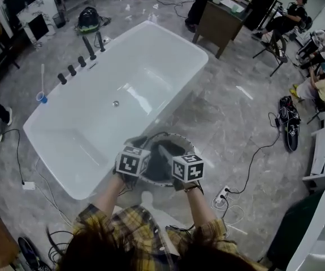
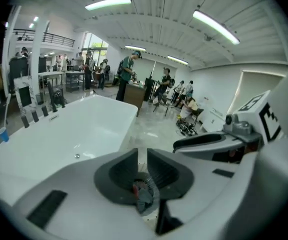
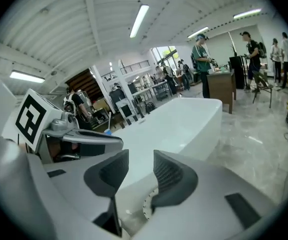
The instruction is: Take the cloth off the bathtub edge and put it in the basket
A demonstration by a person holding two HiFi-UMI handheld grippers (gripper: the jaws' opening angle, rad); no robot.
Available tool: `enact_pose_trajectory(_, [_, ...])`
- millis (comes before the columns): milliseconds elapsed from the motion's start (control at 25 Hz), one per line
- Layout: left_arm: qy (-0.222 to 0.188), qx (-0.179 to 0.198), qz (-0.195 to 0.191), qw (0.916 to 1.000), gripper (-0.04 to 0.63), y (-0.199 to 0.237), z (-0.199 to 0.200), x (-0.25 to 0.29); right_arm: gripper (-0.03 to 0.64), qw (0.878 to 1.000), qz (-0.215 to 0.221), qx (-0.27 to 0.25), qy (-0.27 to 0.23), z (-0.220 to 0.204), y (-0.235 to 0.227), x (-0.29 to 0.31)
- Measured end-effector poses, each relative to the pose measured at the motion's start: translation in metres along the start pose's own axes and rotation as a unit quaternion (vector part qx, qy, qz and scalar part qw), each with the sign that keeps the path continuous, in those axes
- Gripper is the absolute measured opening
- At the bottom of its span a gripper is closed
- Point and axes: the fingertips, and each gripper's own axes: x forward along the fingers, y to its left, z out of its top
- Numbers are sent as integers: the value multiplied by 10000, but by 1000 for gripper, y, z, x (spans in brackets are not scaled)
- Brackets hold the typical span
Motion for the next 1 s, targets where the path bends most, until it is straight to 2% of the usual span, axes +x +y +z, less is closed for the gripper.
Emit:
enact_pose_trajectory(200, [-1003,29,389,9942,43,6,55,-78,130,9940,711,-466,-694,76,68,-25])
enact_pose_trajectory(400, [-1814,-76,637,9813,34,22,82,-157,86,9772,1566,-736,-1231,122,156,-24])
enact_pose_trajectory(560, [-2371,-185,1116,9649,31,52,92,-234,43,9572,2178,-1028,-1608,151,235,-23])
enact_pose_trajectory(720, [-2803,-330,1682,9445,20,88,82,-314,28,9350,2761,-1482,-1661,162,315,-18])
enact_pose_trajectory(1000, [-3332,-254,2213,9162,18,135,61,-419,15,8989,3298,-2340,-1684,154,431,-2])
